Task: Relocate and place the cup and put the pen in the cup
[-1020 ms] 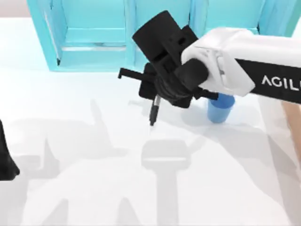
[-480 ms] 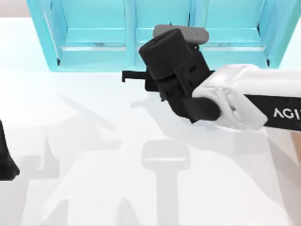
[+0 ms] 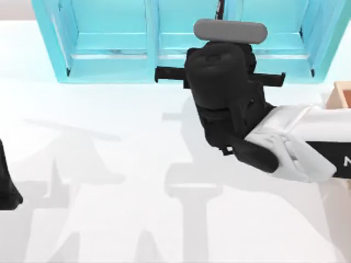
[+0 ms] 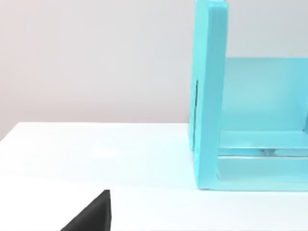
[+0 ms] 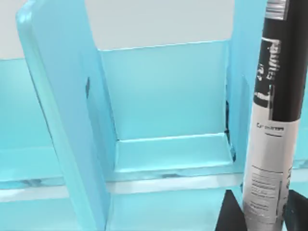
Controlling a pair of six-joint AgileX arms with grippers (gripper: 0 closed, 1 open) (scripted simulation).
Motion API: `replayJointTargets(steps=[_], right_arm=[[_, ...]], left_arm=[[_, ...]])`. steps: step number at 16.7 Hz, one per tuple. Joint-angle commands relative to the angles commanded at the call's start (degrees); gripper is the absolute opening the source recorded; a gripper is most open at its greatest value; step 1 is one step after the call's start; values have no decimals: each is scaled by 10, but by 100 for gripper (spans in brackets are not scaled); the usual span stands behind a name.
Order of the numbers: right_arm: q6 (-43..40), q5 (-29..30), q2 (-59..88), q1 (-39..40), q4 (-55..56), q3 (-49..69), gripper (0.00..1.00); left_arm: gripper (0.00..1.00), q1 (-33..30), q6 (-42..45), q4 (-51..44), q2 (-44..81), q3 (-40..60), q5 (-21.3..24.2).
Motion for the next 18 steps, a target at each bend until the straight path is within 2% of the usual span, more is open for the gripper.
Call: replayJointTargets(steps=[6,10,18], right_arm=[[-136,119,-36,22,248,-110,0],[-213,188,-62,26,337,-180,0],[-223,196,-59,22,349,-189,0]], left_arm=[[100,0,0,0,0,0,0],[100,0,0,0,0,0,0],[100,0,0,0,0,0,0]])
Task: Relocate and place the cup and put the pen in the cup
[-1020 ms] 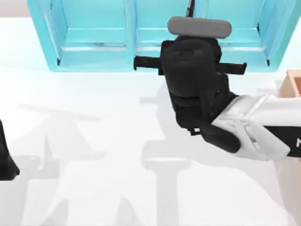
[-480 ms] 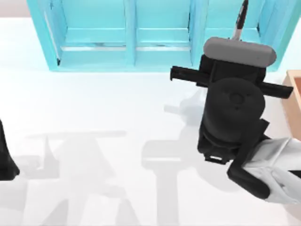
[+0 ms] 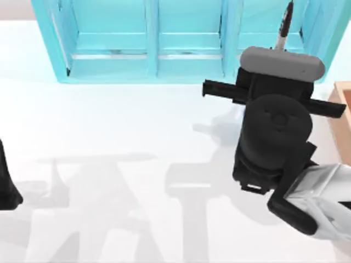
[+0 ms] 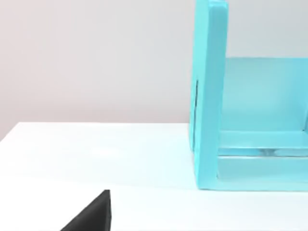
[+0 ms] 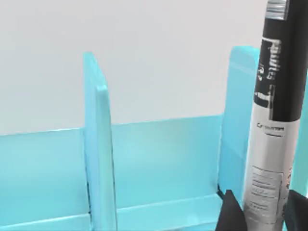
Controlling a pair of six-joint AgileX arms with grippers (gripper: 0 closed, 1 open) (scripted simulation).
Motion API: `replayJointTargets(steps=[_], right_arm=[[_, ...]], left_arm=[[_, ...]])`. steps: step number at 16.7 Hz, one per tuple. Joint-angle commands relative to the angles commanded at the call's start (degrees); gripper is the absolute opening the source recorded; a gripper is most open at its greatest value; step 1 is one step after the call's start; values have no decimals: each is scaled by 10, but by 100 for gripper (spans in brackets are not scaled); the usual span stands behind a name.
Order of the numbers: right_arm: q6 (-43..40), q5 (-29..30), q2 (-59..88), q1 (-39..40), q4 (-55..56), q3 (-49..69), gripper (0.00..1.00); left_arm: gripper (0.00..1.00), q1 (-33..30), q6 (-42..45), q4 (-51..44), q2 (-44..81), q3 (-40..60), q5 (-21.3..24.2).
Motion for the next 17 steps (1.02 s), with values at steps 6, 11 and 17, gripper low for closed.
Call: replayJointTargets(steps=[6,11,17], right_arm=[[3,-41,40,-40,22,19,0],[4,-62,61,-61,32,28,0],[4,-62,61,-61,32,28,38]], left_arm=[[100,0,0,0,0,0,0],[100,0,0,0,0,0,0],[100,0,0,0,0,0,0]])
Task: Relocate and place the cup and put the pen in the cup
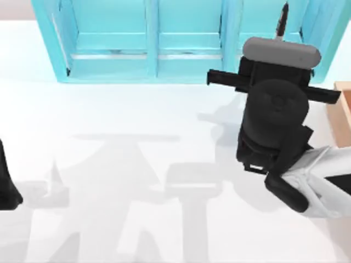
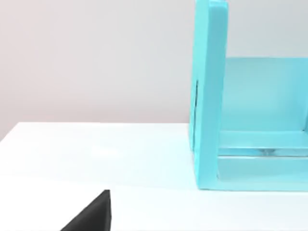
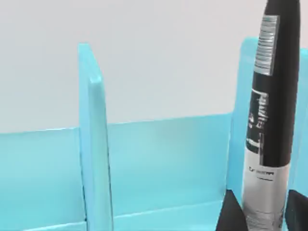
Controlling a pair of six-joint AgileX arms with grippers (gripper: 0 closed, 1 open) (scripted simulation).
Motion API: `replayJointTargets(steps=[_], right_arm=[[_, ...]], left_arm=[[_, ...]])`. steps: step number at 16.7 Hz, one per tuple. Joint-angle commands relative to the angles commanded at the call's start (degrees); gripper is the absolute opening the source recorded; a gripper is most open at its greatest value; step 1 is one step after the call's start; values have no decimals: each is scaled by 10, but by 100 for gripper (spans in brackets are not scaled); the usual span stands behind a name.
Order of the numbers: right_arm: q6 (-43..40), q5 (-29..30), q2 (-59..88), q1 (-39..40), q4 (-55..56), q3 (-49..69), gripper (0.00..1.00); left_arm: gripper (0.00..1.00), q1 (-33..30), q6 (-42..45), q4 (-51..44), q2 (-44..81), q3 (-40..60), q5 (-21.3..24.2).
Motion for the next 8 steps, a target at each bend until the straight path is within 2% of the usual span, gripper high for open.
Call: replayJointTargets(steps=[8], right_arm=[[0,0,0,0,0,0,98]], left_arm=[[100,0,0,0,0,0,0]])
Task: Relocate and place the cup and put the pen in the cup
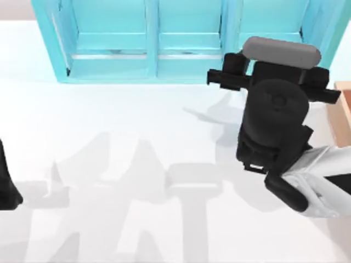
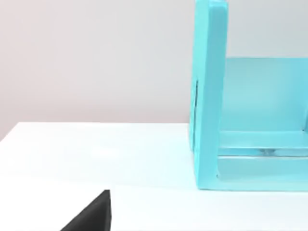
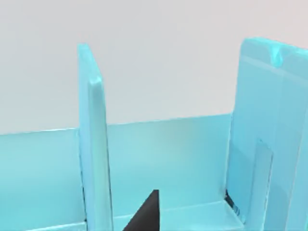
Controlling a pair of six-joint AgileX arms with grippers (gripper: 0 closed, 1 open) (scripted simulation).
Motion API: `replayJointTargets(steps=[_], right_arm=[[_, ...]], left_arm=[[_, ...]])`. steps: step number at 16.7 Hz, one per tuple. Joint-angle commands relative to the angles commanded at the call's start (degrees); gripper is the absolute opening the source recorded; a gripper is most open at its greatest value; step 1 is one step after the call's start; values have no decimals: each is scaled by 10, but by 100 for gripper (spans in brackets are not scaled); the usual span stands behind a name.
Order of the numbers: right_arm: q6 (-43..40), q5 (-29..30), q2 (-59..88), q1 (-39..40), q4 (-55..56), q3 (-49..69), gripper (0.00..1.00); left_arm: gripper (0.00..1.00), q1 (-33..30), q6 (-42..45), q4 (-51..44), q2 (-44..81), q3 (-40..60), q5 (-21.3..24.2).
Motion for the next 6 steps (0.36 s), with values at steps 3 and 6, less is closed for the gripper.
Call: replayJointTargets(steps=[3,6], right_arm=[[0,0,0,0,0,0,100],[0,0,0,0,0,0,100]], left_arm=[[100,0,0,0,0,0,0],[100,0,0,0,0,0,0]])
